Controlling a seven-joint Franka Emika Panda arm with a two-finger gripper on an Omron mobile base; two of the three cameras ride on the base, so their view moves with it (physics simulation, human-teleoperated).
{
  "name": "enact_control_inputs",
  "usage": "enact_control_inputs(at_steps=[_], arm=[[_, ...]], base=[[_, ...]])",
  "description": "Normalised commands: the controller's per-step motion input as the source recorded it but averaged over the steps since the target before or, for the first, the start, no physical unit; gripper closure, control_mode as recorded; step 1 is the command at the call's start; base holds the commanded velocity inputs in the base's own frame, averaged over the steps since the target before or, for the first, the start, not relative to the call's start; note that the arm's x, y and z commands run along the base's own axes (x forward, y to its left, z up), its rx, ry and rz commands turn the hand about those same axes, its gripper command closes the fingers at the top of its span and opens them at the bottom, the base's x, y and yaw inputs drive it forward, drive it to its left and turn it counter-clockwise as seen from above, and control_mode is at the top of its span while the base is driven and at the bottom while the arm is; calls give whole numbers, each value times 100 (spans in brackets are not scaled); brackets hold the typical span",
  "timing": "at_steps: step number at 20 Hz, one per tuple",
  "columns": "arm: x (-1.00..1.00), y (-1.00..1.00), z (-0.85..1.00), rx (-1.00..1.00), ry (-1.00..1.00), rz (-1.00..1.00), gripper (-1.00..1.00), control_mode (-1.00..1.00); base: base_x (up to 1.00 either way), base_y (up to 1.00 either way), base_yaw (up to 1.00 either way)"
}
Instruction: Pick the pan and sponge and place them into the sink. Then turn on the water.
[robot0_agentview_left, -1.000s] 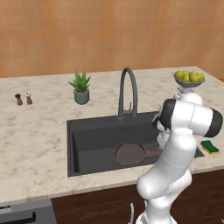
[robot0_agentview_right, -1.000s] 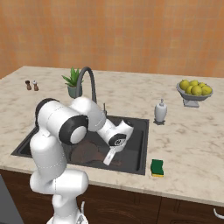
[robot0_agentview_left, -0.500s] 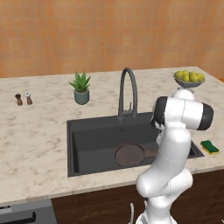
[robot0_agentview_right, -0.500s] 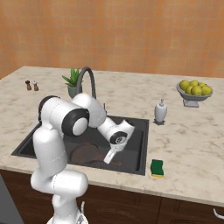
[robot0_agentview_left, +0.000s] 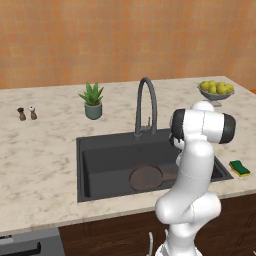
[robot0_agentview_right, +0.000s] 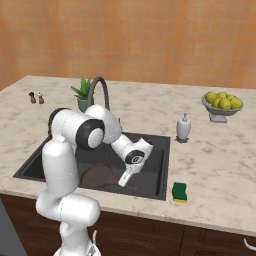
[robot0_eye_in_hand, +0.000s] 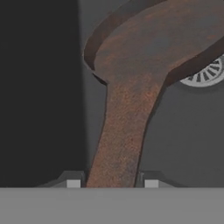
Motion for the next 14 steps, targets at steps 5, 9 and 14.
enact_control_inputs(at_steps=[5,9,14], arm=[[0,0,0,0,-5,0,-100,-100],[-1,0,0,0,-4,0,-100,-100],[-25,0,47,0,-4,0,-100,-100]], base=[[0,0,0],[0,0,0],[0,0,0]])
